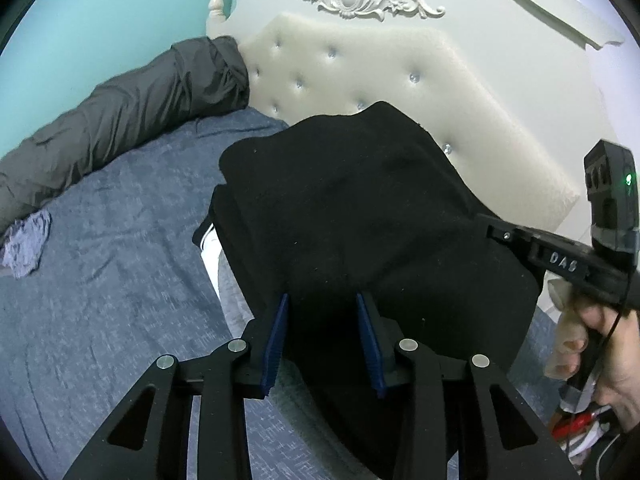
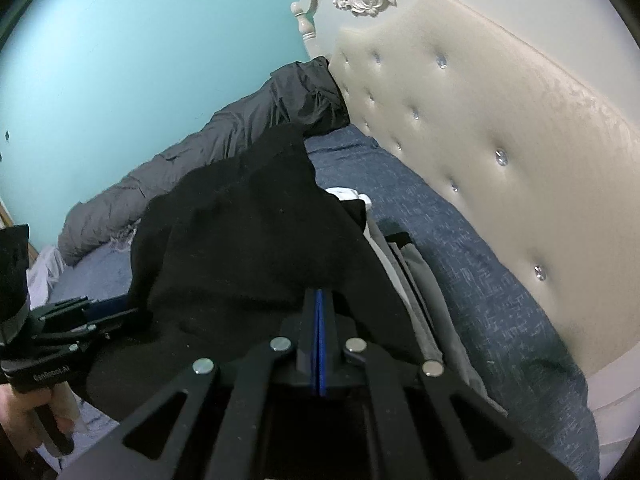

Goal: Fold clothes
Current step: 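Lower the black sweater onto the folded clothes stack with both grippers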

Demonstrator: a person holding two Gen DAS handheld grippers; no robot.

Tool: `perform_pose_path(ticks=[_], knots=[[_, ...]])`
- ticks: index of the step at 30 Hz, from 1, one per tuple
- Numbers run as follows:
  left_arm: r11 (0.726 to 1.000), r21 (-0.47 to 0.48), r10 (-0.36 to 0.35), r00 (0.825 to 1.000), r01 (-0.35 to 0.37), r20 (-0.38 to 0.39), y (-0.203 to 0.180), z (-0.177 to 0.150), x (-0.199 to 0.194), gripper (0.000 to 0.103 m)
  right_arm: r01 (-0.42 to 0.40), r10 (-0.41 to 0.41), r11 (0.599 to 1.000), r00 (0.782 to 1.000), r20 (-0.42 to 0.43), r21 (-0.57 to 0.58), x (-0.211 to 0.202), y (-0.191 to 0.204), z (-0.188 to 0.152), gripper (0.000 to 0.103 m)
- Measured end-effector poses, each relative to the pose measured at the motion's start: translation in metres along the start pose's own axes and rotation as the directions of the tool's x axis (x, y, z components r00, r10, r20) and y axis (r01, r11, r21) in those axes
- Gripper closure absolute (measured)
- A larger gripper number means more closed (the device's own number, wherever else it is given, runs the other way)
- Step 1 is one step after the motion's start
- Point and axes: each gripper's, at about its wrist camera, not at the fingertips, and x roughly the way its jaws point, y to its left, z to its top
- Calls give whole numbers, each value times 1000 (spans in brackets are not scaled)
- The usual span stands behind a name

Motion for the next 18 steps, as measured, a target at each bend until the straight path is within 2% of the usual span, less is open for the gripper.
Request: perform_pose_path(ticks=[4, 7, 10, 15, 18], knots=[[1000, -6, 22, 1000, -22, 1, 3, 0, -6, 66, 28, -27, 1000, 996, 89, -9, -30, 7, 6, 103], [1000, -13, 27, 1000, -27, 11, 7, -2, -9, 66, 50, -43, 998, 991, 126, -47, -44, 12, -3, 103], [1000, -7, 25, 999, -25, 22, 6, -6, -14, 66, 98, -87, 989, 991, 100, -114, -42, 16, -16, 103], [1000, -6, 20, 1000, -19, 19, 2, -8, -17, 66, 105, -104, 994, 994, 41, -17, -31, -8, -26, 103], [1000, 3, 17, 1000, -17, 26, 3, -6, -22, 66, 86, -86, 996, 992, 96, 6, -48, -5, -18, 103]])
